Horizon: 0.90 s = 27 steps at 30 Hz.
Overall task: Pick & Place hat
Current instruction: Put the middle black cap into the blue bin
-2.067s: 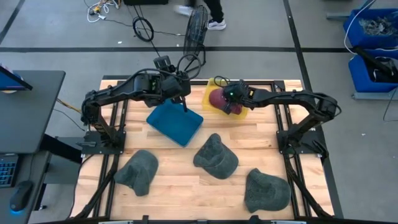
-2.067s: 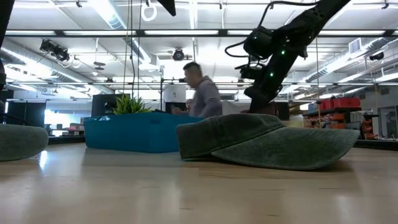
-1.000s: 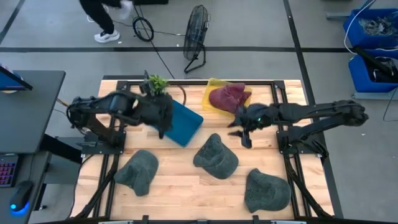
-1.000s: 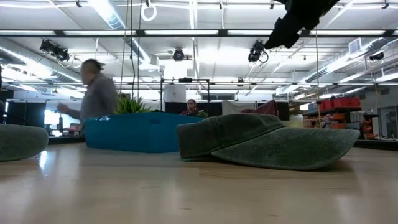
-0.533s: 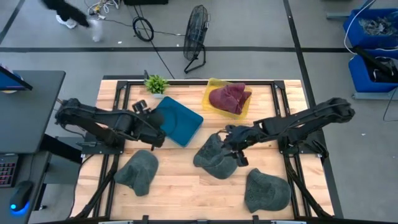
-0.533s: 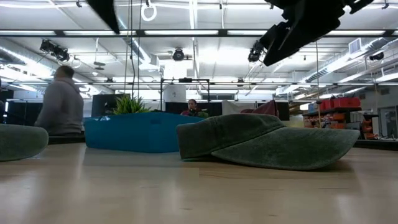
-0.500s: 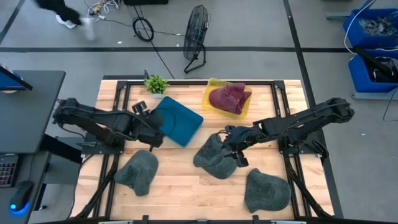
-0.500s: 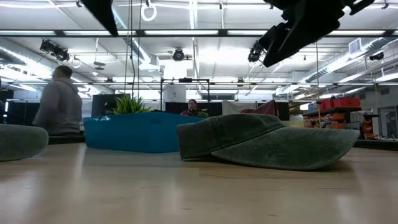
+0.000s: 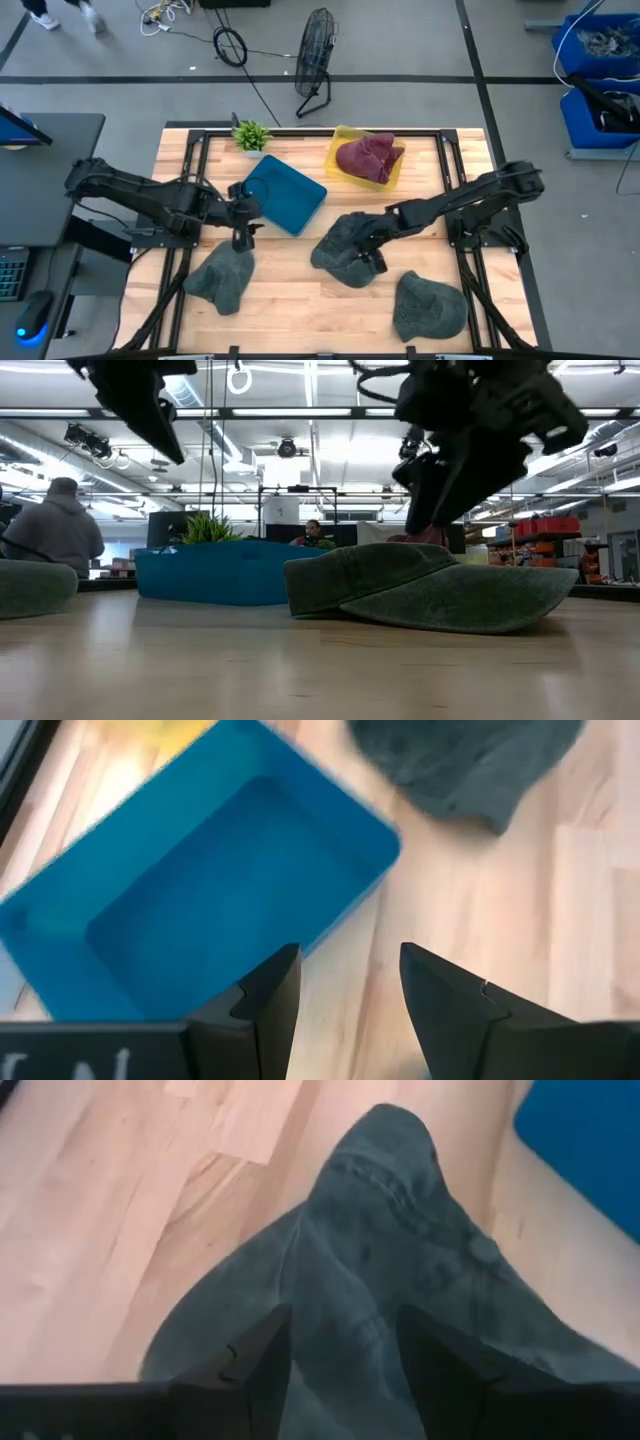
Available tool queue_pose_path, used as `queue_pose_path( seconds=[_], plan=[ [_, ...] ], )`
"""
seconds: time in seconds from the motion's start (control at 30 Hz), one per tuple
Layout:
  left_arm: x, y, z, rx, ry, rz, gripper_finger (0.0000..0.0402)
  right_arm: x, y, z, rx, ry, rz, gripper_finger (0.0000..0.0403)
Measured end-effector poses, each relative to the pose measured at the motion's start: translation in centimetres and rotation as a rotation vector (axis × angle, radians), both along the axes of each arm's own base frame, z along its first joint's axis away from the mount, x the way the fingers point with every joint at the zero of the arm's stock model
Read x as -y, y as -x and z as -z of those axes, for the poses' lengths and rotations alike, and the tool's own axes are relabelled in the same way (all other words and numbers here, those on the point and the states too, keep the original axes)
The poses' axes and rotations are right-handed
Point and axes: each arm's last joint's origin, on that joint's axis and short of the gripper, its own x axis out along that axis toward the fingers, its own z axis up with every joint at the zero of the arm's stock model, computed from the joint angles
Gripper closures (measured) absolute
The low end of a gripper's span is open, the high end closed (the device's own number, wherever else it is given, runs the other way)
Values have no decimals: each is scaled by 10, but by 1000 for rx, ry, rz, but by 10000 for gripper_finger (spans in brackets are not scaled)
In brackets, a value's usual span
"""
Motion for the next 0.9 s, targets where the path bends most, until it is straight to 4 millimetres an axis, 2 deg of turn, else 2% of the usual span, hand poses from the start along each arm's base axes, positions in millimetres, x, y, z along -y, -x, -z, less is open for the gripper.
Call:
queue_pose_path(
  seconds=[0.17,0.37,0.5,0.67,0.77,0.9],
  plan=[
    [-3,0,3,-4,-2,-15,225,2,-6,22,-73,-1,15,217],
    [-8,-1,2,-6,-47,-7,225,2,-10,37,-112,6,19,232],
    [-13,-2,2,-4,-48,-32,225,2,-15,36,-77,-31,61,282],
    [-16,-3,1,5,-47,-48,225,1,-16,33,-78,-84,133,385],
    [-17,-6,0,27,-66,-37,225,1,-17,17,-99,-60,123,386],
    [-17,-10,-4,72,-103,-13,225,1,-32,-33,46,111,84,393]
  ],
)
